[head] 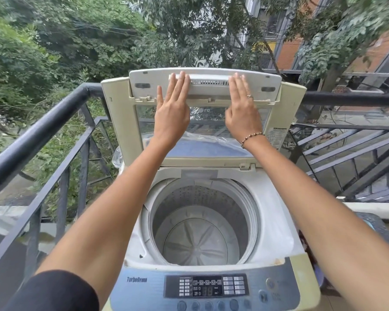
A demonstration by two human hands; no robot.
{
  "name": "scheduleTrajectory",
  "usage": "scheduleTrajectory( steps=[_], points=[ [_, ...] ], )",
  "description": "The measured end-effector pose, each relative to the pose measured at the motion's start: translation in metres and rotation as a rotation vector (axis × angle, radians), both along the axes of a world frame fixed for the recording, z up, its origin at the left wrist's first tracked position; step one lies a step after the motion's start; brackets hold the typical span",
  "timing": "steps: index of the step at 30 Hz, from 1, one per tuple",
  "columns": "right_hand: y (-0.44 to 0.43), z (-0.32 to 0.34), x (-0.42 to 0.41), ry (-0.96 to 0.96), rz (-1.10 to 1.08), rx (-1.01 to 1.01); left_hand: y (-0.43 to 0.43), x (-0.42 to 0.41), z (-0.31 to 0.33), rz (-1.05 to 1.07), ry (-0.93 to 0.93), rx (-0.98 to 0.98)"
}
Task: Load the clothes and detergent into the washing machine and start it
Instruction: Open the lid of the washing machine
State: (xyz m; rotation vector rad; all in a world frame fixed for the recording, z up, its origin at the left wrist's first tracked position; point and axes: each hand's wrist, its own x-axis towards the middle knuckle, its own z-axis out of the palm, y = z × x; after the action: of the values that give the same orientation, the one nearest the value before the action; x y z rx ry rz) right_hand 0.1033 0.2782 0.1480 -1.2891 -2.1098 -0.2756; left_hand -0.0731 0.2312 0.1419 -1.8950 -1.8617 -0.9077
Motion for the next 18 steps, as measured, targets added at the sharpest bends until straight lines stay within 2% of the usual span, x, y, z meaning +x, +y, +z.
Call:
scheduleTrajectory(
  steps=[18],
  points=[
    [-0.024, -0.005, 0.004, -0.038, -0.002, 0.009, -0.022, 0.013, -0.007, 0.003, -0.006, -0.056]
  ],
)
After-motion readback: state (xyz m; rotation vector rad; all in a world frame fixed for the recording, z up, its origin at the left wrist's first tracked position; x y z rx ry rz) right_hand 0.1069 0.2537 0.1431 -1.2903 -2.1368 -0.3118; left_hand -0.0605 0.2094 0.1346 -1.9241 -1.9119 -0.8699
